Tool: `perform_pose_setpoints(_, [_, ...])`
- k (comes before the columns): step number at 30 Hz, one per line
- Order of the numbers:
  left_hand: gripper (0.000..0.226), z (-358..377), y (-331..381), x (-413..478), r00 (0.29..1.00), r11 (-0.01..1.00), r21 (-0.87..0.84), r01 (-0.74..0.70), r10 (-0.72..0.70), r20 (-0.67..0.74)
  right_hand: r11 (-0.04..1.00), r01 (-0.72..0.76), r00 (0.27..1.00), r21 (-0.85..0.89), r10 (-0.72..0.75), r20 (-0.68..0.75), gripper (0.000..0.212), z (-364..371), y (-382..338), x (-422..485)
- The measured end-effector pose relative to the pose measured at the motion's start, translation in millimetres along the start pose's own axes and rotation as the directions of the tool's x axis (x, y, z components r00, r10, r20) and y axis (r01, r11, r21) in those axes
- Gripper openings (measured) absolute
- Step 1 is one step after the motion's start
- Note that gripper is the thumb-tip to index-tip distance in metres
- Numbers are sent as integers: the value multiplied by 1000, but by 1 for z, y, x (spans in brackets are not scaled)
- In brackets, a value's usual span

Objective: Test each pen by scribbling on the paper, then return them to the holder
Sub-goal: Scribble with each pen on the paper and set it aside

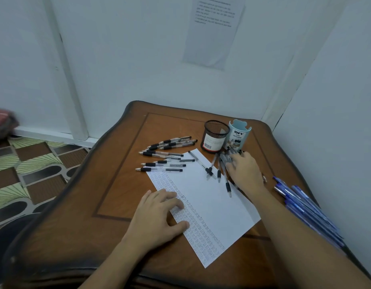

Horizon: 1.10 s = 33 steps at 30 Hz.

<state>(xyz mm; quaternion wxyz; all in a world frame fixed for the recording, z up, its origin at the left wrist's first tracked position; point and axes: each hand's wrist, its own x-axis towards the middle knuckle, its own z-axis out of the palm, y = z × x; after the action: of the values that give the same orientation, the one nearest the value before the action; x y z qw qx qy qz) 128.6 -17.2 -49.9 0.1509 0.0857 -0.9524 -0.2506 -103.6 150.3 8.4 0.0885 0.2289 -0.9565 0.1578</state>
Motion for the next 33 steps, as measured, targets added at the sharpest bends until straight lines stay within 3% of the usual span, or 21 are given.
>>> perform_pose_setpoints(2, [56, 0, 0, 0, 1000, 1000, -2, 5, -5, 0, 993, 67, 994, 102, -75, 82, 39, 3, -7, -14])
perform_pose_setpoints(5, [62, -1, 0, 0, 1000, 1000, 7, 8, -8, 11, 991, 134, 971, 28, -137, 198, 52, 13, -18, -24])
perform_pose_setpoints(9, [63, 0, -1, -1, 1000, 1000, 5, 9, -9, 9, 989, 130, 979, 64, -139, 152, 46, 13, -27, -23])
perform_pose_setpoints(15, [63, 0, 0, 0, 1000, 1000, -9, 7, -8, -17, 991, 134, 964, -20, -126, 235, 45, 9, -32, -19])
perform_pose_setpoints(18, [63, 0, 0, 0, 1000, 1000, -11, 10, -10, -18, 991, 127, 969, -33, -116, 218, 32, 6, -33, -17])
perform_pose_setpoints(23, [64, 0, 0, 0, 1000, 1000, -7, 19, -19, 1, 989, 116, 979, -88, -99, 180, 31, 9, -21, -19])
perform_pose_setpoints(33, [65, 0, -2, 0, 999, 1000, 1, 31, -31, 21, 943, 257, 958, -212, -221, 180, 36, 8, 0, -30])
